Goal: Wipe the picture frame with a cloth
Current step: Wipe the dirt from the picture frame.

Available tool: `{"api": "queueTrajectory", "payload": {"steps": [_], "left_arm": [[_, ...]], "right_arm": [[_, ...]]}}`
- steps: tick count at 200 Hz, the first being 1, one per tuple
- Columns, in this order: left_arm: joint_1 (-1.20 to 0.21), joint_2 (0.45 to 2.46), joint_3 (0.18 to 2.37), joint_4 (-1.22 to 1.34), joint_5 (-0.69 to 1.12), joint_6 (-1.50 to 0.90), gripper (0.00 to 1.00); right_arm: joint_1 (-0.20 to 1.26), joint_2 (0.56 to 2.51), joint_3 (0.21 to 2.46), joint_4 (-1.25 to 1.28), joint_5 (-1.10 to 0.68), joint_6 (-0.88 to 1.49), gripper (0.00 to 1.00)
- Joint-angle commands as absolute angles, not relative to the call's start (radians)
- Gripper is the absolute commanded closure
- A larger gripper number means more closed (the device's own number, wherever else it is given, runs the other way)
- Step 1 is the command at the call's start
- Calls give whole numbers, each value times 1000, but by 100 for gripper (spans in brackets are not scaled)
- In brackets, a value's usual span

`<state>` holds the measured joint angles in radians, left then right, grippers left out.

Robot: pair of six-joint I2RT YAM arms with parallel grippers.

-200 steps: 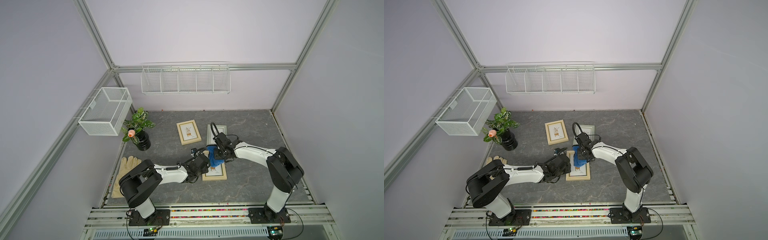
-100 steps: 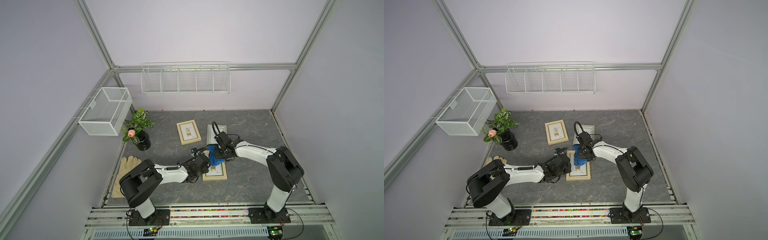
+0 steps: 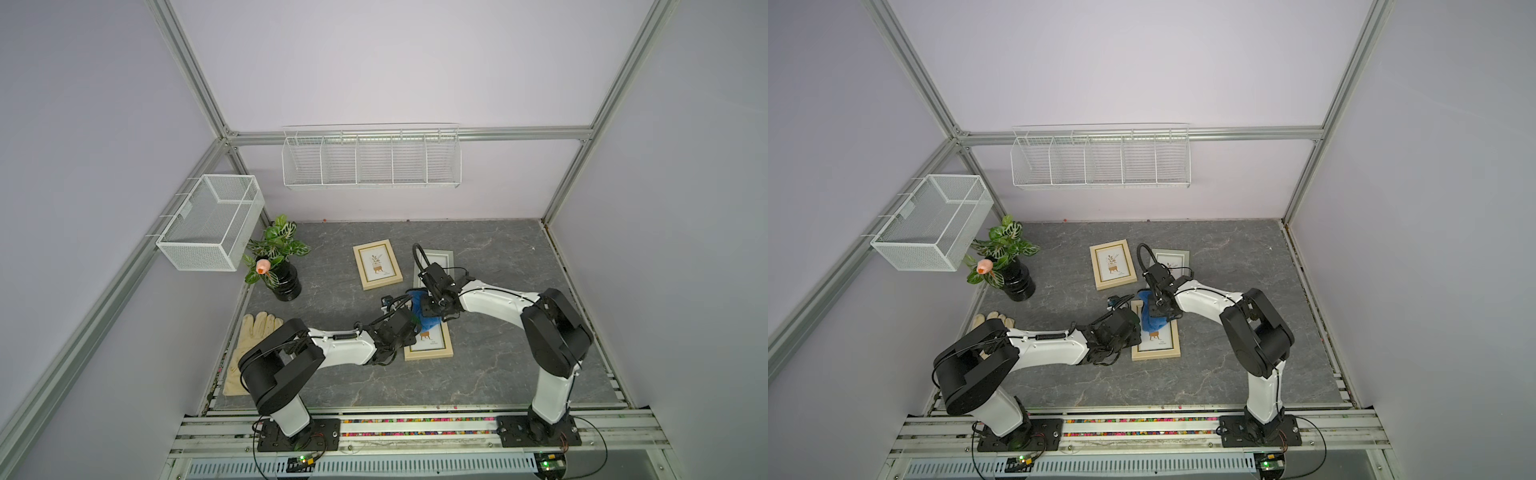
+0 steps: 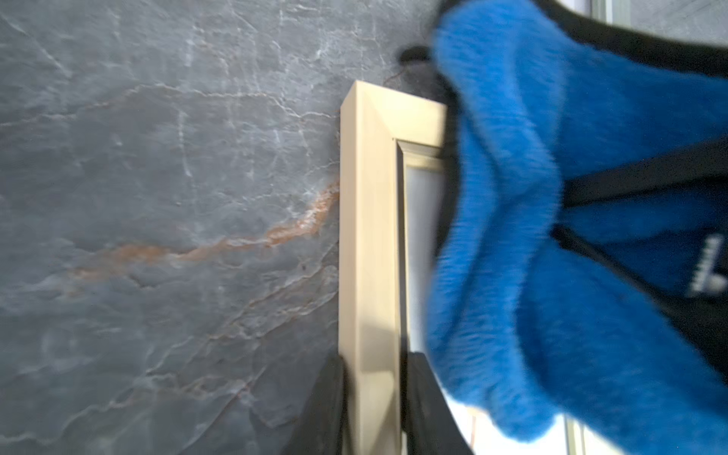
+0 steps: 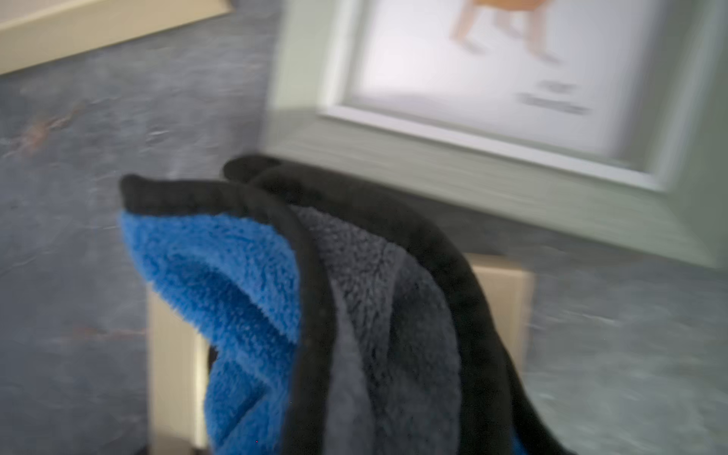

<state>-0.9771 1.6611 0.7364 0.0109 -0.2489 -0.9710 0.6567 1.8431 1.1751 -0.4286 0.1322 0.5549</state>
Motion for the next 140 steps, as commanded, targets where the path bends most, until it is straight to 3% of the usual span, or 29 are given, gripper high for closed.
{"api": "queueTrajectory", "payload": {"steps": [1,57,109,140], "left_arm": [[-974,1702,696,-143,-237,-988,88],[-974,1710,707,-152,-234,-984,87],[-974,1705,701,-153,-242,-990,87],[-974,1706,701,-150,-242,-989,87]], "right_arm": [[620,1815,1119,-514,230,524,93],[736,1940,1266,-507,133,559,93],[625,1795,1108,-530,224,529,93],[657,1769,1090,-522,188,545,93]]}}
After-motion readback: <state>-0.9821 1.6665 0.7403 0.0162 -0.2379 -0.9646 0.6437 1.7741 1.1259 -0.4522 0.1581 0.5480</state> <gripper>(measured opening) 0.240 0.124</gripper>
